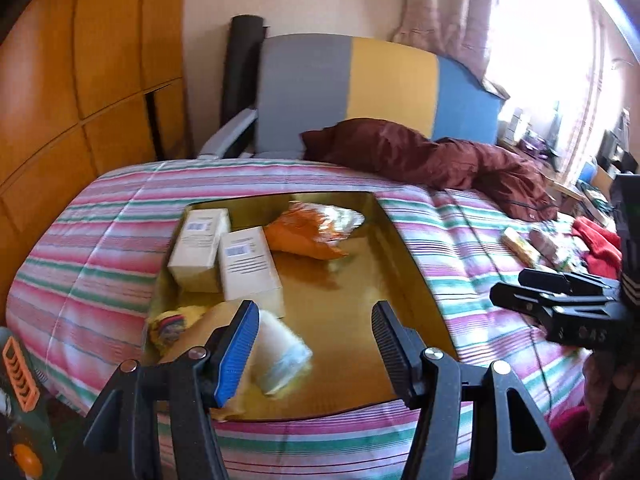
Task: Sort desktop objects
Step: 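Lower the tan sponge into the tray and open the left tool, then withdraw both tools from the tray toward the scattered sponges, then grasp a tan sponge with the left tool while the right tool grasps another tan sponge, then carry both sponges over the gold tray and open both tools to drop them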
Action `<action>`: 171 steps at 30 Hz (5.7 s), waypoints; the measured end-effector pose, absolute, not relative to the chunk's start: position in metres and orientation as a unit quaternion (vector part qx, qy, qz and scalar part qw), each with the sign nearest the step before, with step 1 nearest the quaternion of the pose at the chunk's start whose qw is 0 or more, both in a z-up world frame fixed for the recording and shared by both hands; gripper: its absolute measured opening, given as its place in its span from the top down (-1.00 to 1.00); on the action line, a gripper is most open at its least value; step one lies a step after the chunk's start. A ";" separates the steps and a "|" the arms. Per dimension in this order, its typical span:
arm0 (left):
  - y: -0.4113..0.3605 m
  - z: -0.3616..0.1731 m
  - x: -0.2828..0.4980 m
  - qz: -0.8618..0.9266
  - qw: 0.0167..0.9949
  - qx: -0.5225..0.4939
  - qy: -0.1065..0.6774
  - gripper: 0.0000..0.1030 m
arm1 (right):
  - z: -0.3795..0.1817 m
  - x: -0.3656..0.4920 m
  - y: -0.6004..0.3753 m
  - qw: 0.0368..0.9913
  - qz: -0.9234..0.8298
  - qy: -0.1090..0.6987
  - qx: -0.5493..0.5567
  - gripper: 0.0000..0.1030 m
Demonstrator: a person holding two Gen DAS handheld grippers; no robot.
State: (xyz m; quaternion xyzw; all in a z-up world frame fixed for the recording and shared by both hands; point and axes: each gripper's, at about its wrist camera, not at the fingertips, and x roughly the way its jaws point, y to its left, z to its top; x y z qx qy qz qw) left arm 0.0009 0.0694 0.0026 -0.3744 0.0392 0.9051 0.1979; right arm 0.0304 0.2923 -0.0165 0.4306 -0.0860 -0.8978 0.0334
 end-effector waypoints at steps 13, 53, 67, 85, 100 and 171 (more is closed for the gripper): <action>0.129 0.004 0.015 0.882 0.275 -0.376 0.074 -0.16 | -0.004 0.062 0.398 -0.076 -0.891 -0.133 0.426 -0.45; 0.343 -0.032 0.049 0.775 0.430 -0.428 0.178 -0.16 | -0.016 0.137 0.595 -0.237 -0.839 -0.311 0.378 -0.57; 0.400 -0.057 0.012 0.738 0.408 -0.531 0.086 -0.60 | -0.033 0.132 0.602 -0.219 -0.821 -0.350 0.394 -0.57; 0.425 -0.090 -0.005 0.729 0.401 -0.545 0.104 -0.40 | -0.037 0.135 0.615 -0.286 -0.805 -0.339 0.394 -0.22; 0.393 -0.078 0.006 0.743 0.440 -0.493 0.107 -0.08 | -0.046 0.110 0.593 -0.212 -0.819 -0.306 0.437 -0.13; -0.023 -0.032 -0.090 0.902 0.106 -0.419 -0.005 -0.01 | -0.009 -0.063 0.180 0.147 -0.879 -0.011 0.454 0.37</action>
